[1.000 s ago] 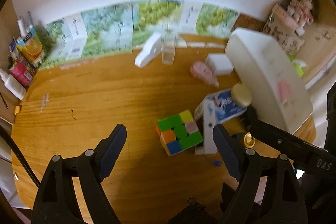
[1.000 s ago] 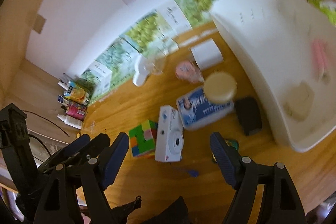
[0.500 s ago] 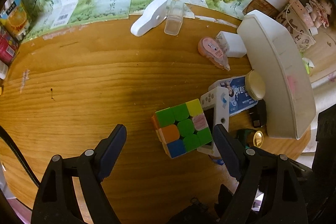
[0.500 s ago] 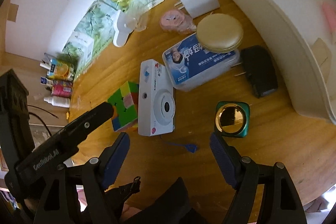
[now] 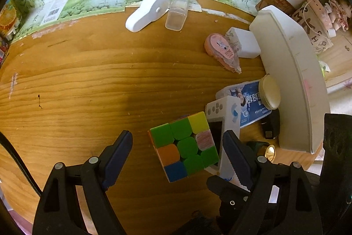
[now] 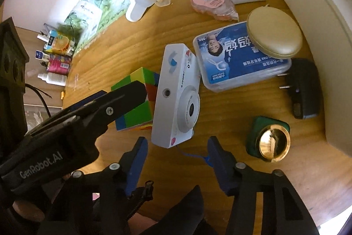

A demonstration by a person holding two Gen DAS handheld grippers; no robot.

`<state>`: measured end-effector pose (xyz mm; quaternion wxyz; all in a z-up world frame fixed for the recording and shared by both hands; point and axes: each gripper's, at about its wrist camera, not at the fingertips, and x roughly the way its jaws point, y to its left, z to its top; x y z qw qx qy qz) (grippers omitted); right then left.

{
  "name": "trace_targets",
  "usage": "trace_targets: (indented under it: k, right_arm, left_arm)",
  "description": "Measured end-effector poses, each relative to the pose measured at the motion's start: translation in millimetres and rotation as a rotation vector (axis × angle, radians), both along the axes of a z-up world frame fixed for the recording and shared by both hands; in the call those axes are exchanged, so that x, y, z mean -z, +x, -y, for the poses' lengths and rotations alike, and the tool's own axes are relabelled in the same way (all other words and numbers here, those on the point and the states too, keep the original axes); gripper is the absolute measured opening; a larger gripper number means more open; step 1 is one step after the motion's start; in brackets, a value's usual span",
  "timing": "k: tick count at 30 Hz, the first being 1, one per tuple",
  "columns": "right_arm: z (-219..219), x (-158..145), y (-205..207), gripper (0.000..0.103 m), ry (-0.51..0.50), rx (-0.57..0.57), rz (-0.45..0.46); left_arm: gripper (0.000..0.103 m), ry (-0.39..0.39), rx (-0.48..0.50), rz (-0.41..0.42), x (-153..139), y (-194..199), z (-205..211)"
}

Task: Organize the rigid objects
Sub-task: 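Grasp the Rubik's cube with left gripper while right gripper grasps the white toy device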

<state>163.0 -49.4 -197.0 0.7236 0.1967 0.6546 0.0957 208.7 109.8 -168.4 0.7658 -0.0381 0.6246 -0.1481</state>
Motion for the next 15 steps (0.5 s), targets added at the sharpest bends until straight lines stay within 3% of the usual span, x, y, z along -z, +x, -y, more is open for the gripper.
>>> trace_targets:
  k: [13, 15]
  right_arm:
    - [-14, 10, 14, 0.037, -0.039, -0.079, -0.049]
    - [-14, 11, 14, 0.027, -0.045, -0.075, -0.057]
  left_arm:
    - [0.072, -0.002, 0.023, -0.063, 16, 10, 9]
    - [0.072, -0.004, 0.018, -0.066, 17, 10, 8]
